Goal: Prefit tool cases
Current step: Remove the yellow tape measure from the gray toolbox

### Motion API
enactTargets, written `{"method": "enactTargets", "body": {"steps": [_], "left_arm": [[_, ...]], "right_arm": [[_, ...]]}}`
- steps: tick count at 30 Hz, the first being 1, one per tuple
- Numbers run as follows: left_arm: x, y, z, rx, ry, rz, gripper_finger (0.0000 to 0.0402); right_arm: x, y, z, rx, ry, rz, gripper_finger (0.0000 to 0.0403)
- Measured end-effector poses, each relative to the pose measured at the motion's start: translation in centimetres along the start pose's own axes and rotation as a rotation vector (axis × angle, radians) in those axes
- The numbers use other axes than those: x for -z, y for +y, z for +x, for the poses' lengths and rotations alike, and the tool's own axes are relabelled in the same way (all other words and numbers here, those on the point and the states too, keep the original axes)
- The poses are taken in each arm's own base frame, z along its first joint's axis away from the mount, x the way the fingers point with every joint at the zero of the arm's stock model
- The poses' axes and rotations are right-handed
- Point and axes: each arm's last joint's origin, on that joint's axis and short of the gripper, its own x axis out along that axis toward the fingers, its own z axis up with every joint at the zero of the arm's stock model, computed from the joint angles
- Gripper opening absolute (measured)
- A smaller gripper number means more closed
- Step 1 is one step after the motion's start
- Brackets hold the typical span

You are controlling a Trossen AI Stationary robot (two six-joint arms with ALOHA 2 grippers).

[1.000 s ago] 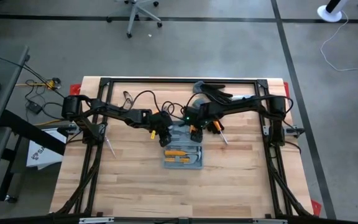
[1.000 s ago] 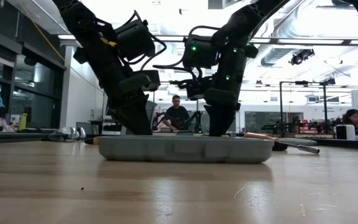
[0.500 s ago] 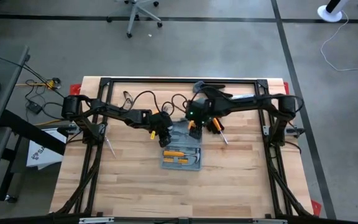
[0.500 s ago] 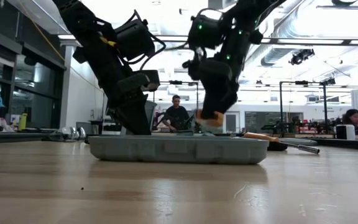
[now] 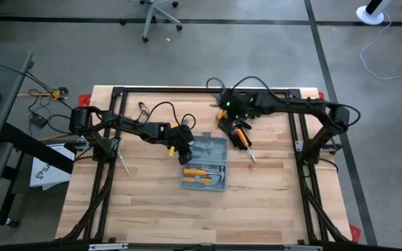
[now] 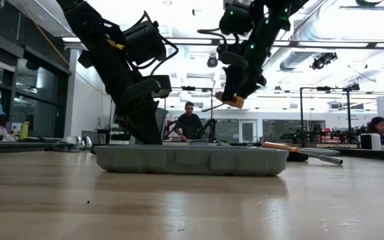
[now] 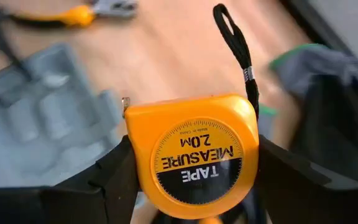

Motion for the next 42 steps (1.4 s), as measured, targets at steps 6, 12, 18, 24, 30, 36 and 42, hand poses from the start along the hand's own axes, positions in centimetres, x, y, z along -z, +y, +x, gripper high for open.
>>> {"method": "enactTargets", "body": {"steps": [6, 12, 18, 24, 30, 36, 42], "left_arm": [[-0.7, 1.9, 0.0, -0.025, -0.024, 0.007, 0.0166], [-1.4, 5.2, -0.3, -0.030, -0.033, -0.006, 0.0166], [-1.6, 6.8, -0.5, -0.036, -0.037, -0.002, 0.0166], [-1.4, 7.7, -0.6, -0.027, -0.009, -0.044, 0.0166], [-1.4, 7.9, -0.7, -0.021, -0.002, -0.097, 0.0163], [-1.3, 7.8, -0.7, -0.017, 0.000, -0.115, 0.0161], [-1.3, 7.7, -0.8, 0.006, 0.005, -0.227, 0.0161]], "right_arm": [[0.3, -4.3, 1.1, 0.071, 0.111, 0.107, 0.0259], [1.4, -5.9, 0.8, 0.129, 0.231, 0.137, 0.0259], [2.9, -5.4, 1.7, 0.143, 0.240, 0.216, 0.0259], [7.5, -4.4, 2.3, 0.131, 0.168, 0.397, 0.0259], [12.9, -4.7, 0.2, 0.166, 0.131, 0.579, 0.0259], [17.1, -4.6, -0.5, 0.151, 0.133, 0.701, 0.0259], [18.6, -4.2, -0.8, 0.142, 0.141, 0.702, 0.0259]]}}
